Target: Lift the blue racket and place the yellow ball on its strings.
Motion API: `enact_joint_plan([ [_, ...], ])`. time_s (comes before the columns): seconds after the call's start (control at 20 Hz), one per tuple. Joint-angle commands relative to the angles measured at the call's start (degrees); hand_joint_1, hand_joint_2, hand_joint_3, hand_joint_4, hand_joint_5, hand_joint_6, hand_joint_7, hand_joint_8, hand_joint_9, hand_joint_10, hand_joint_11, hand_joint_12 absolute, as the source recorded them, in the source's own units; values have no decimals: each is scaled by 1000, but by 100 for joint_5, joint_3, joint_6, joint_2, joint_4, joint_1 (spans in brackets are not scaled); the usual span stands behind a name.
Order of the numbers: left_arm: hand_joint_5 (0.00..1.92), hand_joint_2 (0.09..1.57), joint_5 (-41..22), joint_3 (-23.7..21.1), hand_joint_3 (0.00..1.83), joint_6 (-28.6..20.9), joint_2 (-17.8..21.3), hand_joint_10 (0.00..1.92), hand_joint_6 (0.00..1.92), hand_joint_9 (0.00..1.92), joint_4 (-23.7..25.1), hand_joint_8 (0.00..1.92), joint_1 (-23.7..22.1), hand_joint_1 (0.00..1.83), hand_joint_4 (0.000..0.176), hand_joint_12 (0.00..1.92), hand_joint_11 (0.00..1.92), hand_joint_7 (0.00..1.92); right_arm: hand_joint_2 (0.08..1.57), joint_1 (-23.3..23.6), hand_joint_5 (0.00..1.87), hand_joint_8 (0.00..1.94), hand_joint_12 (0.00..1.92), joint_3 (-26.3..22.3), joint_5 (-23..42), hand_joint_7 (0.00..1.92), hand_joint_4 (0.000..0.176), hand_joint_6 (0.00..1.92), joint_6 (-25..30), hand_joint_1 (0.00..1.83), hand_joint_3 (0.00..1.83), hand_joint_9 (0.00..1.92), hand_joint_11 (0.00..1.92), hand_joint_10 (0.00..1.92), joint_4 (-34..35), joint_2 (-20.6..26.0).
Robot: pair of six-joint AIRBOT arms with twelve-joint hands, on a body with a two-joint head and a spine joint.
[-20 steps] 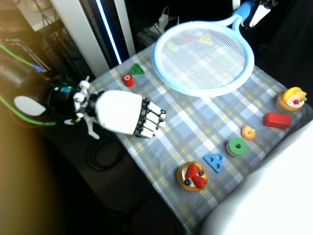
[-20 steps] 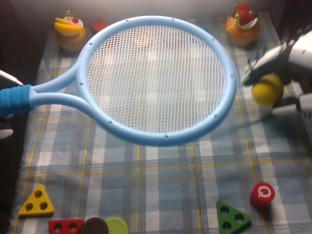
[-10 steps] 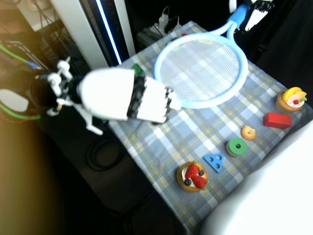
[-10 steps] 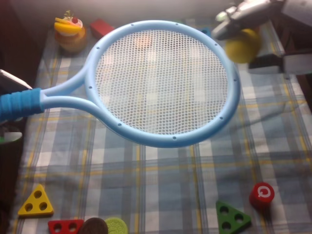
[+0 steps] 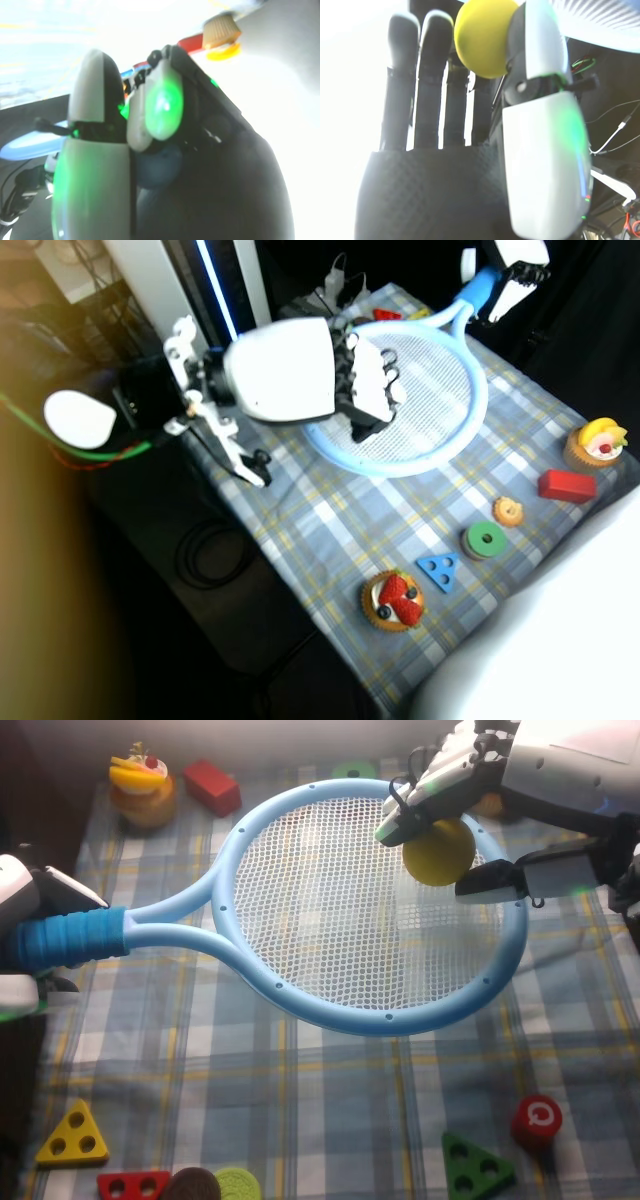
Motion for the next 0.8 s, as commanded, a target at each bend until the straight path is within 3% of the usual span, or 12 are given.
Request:
enact_joint_plan([
  [0.0, 1004, 1277, -608, 42, 0, -36, -22, 1921, 1921, 1603, 26, 1921, -60, 1712, 176, 1921, 1675, 1375, 1047, 93, 716, 198, 1031, -10, 590, 629, 0, 26, 34, 1116, 0, 593, 297, 358, 250, -18],
  [0.05, 1035, 1276, -597, 46, 0, -36, -30, 1921, 1921, 1612, 23, 1921, -61, 1724, 176, 1921, 1674, 1387, 1042, 93, 681, 75, 1016, -5, 590, 638, 0, 4, 49, 1113, 0, 594, 234, 211, 251, -17],
  [0.15, 1014, 1257, -575, 65, 0, -36, -53, 1921, 1921, 1606, 13, 1921, -70, 1727, 176, 1921, 1656, 1377, 1005, 93, 612, 6, 1010, -5, 594, 618, 0, 0, 75, 1146, 1, 592, 176, 60, 262, -7],
  [0.35, 1002, 1266, -567, 79, 0, -36, -65, 1921, 1921, 1606, -11, 1921, -74, 1704, 176, 1921, 1580, 1382, 1055, 93, 581, 0, 1084, -7, 648, 591, 0, 2, 79, 1099, 0, 592, 144, 19, 395, 14],
  [0.45, 956, 1261, -546, 100, 0, -36, -81, 1921, 1921, 1574, -44, 1921, -74, 1727, 176, 1921, 1634, 1337, 1042, 93, 593, 0, 1046, -18, 757, 579, 0, 1, 79, 1093, 0, 582, 145, 8, 515, 49],
  [0.6, 960, 1277, -482, 146, 0, -36, -130, 1921, 1921, 1574, -68, 1921, -84, 1745, 176, 1921, 1483, 1329, 1100, 93, 555, 2, 1016, -47, 956, 549, 0, 0, 79, 1011, 18, 536, 89, 3, 717, 56],
  [0.75, 977, 1269, -406, 175, 0, 151, -204, 1921, 1921, 1556, -124, 1921, -134, 1732, 176, 1921, 1476, 1303, 1210, 93, 589, 3, 954, -68, 1113, 562, 0, 3, 71, 881, 5, 509, 43, 2, 872, 100],
])
